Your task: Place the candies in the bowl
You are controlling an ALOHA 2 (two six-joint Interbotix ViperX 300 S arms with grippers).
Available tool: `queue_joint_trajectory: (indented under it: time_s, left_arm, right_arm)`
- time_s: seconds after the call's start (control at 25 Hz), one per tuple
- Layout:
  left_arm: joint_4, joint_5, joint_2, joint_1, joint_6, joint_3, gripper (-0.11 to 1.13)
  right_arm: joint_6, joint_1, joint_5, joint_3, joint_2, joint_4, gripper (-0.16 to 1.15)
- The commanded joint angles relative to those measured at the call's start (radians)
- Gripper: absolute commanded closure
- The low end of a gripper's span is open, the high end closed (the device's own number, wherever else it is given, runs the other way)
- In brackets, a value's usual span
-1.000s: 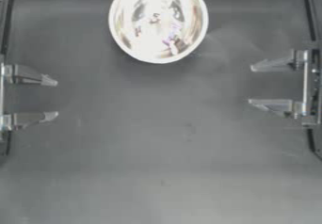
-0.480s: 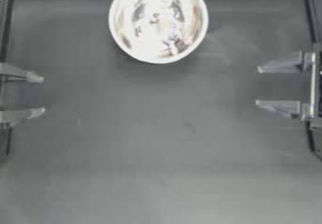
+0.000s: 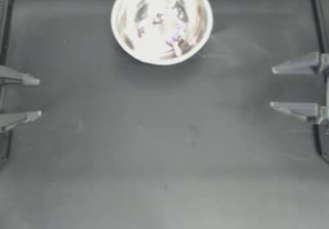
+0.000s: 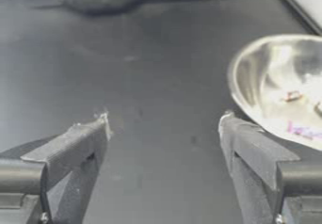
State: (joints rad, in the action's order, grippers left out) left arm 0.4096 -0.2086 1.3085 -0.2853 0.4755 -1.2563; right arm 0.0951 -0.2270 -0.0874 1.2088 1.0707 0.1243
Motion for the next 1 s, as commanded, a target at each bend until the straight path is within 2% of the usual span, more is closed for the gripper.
queue_joint_trajectory:
  time_s: [0.04,0.28,0.68,1.0]
  left_arm:
    - [0.006,0.002,0.008,-0.002,-0.005,0.011,0.06]
    - [0.006,-0.017,0.048,-0.006,-0.012,0.009,0.06]
    - [0.008,-0.092,0.16,-0.072,-0.055,-0.02,0.06]
    - [0.012,-0.124,0.273,-0.097,-0.067,-0.043,0.06]
  right_arm:
    - [0.0,-0.002,0.002,-0.006,0.021,0.009,-0.01]
    - [0.0,-0.003,-0.012,-0.005,0.049,0.005,-0.01]
    - [-0.003,-0.002,-0.043,0.02,0.14,0.009,-0.01]
    - [-0.002,-0.025,-0.067,0.046,0.224,0.041,-0.01]
